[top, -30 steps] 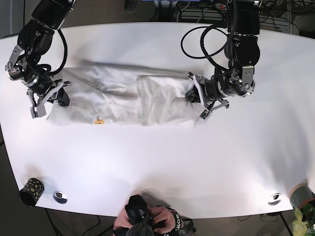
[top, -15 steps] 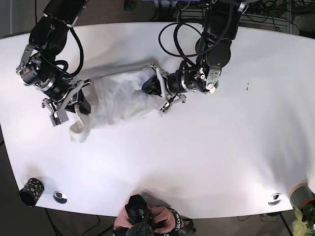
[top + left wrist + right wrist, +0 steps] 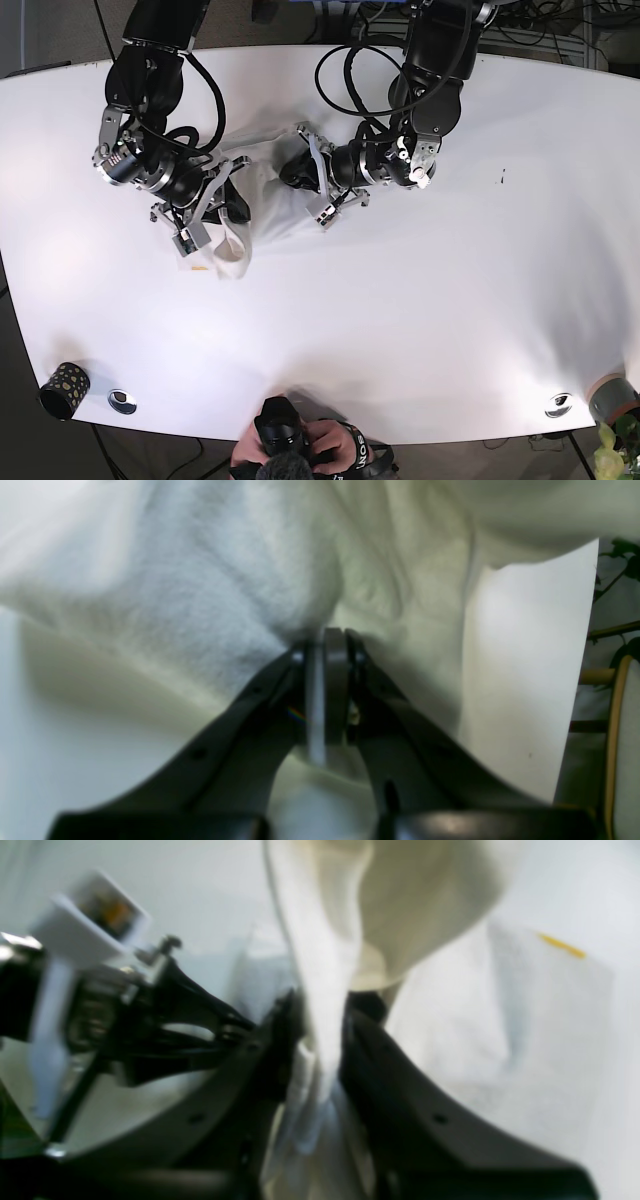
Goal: Fold the T-shirt properly
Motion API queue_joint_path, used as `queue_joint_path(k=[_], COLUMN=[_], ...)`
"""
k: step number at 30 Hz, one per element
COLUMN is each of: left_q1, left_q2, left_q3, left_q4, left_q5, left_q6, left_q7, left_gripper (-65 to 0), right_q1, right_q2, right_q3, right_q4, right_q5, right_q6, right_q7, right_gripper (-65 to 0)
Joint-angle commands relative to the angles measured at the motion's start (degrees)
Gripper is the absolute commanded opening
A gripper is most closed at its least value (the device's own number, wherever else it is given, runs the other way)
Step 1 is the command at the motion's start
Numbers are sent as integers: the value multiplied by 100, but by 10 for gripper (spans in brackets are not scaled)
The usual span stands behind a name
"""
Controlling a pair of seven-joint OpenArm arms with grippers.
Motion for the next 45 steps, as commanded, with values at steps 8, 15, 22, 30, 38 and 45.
queue_joint_path(k=[8, 15, 22, 30, 38, 45], left_q1=[-36, -98, -89, 113, 113, -89], left_q2=[40, 49, -66, -910, -1815, -1938], left_q3=[13, 4, -110, -374, -374, -594], left_q4=[10, 19, 283, 1461, 1733, 2006], left_q5=[257, 239, -420, -1141, -1212, -1194], left_q6=[46, 19, -143, -143, -143, -143], left_q7=[245, 175, -194, -177, -177, -177], left_gripper=[-621, -621, -621, -621, -621, -621], right_q1=[135, -68, -446, -692, -648, -692], right_q2=[46, 248, 635, 643, 608, 661], right_q3=[-93, -49, 338, 391, -400, -1640], right_q4=[-191, 556, 653, 240, -384, -842], right_q5=[-68, 468, 1312, 1453, 1444, 1435], right_q6=[32, 32, 32, 32, 32, 32], right_q7=[167, 167, 158, 158, 202, 879], right_gripper=[-143, -97, -130, -235, -365, -373])
